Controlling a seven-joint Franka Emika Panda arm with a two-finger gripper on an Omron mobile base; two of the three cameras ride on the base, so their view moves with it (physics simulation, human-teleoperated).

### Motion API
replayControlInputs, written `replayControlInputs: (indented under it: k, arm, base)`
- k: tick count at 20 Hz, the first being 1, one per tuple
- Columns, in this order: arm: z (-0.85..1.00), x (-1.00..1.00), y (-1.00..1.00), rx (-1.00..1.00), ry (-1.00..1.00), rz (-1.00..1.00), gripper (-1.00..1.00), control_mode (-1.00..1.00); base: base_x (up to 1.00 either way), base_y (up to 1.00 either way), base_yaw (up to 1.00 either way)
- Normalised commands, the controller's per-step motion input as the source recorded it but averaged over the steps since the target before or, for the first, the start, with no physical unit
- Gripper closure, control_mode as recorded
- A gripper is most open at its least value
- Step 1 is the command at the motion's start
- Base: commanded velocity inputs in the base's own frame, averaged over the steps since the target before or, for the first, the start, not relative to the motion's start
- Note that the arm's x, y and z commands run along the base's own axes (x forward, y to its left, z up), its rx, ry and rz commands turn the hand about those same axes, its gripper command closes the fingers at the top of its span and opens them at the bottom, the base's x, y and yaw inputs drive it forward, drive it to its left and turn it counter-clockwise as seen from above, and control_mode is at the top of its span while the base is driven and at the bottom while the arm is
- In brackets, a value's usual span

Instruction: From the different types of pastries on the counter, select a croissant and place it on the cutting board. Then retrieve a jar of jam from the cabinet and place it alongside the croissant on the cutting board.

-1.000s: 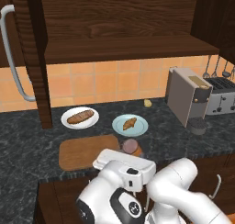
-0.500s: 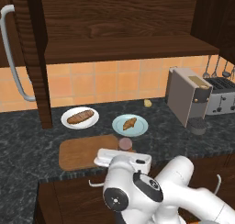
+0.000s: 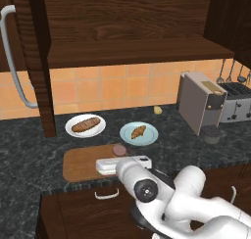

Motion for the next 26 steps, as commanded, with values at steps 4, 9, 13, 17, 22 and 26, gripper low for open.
replayControlInputs:
  k: [4,9,13,17,22,26]
  arm:
    - [-0.49,0.89,-0.15,0.02,0.0,0.58,1.0,-1.0]
    - [-0.09,0.09,-0.08,-0.01,-0.01,0.09,1.0,-1.0]
    - [-0.21,-0.02,-0.1,-0.08,0.0,0.04,1.0,-1.0]
    - [-0.56,0.0,-0.33,-0.17,-0.12,0.15,1.0,-1.0]
    - [-0.4,0.06,-0.18,-0.1,-0.11,0.11,1.0,-1.0]
    - [-0.87,0.27,-0.19,0.0,-0.05,0.03,1.0,-1.0]
  base:
    - [0.0,0.0,0.0]
    - [0.0,0.0,0.0]
    - [0.0,0.0,0.0]
    - [0.0,0.0,0.0]
    - [0.0,0.0,0.0]
    - [0.0,0.0,0.0]
